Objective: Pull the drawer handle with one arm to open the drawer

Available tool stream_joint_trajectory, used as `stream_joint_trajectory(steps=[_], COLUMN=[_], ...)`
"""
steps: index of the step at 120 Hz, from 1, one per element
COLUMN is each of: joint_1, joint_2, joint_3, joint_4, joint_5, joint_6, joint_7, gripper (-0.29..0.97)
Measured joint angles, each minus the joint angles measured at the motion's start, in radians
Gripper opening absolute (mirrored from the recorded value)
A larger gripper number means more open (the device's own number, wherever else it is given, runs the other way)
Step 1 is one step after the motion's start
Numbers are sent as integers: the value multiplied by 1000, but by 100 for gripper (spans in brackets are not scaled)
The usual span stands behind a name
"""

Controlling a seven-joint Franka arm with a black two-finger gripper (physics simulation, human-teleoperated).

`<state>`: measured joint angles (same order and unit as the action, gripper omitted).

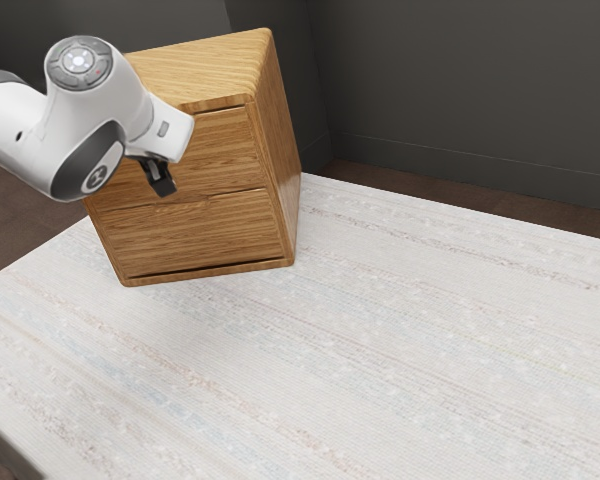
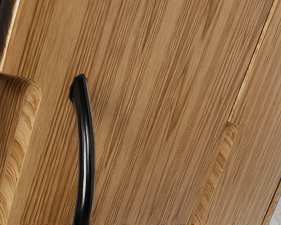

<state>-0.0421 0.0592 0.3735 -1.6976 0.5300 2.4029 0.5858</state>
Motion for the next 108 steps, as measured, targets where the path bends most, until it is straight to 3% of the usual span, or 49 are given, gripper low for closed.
stream_joint_trajectory(steps=[39,52,92,101,108], joint_1=[-1,-19,-101,-107,-115], joint_2=[7,-12,-201,-262,-303], joint_3=[3,5,5,5,5], joint_4=[-18,-28,-180,-229,-267], joint_5=[-33,-36,19,29,40], joint_6=[0,-27,-146,-161,-169], joint_7=[-21,-50,-182,-203,-220], gripper=[71,65,64,56,60])
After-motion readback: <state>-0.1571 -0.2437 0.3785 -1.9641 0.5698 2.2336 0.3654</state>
